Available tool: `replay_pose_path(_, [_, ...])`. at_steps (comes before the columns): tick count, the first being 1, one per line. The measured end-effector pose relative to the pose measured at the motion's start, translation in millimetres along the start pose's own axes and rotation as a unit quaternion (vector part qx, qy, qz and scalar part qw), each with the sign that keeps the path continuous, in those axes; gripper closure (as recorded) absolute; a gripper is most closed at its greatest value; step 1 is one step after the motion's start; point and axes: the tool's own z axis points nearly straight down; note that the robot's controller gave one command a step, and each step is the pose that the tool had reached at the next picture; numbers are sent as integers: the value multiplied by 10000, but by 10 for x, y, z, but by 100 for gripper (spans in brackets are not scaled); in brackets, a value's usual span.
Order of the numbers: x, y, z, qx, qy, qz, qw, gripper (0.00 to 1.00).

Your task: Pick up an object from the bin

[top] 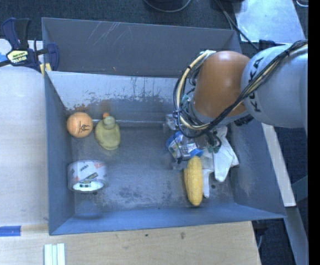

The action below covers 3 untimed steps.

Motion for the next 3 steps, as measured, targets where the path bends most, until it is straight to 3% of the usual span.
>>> replay_pose_path(1, [-131, -300, 103, 0, -65, 518, 9986, 0])
replay_pose_path(2, [74, -574, 222, -2, -16, 1840, 9829, 100])
replay_pose_path(3, [74, -573, 222, -3, -16, 1841, 9829, 100])
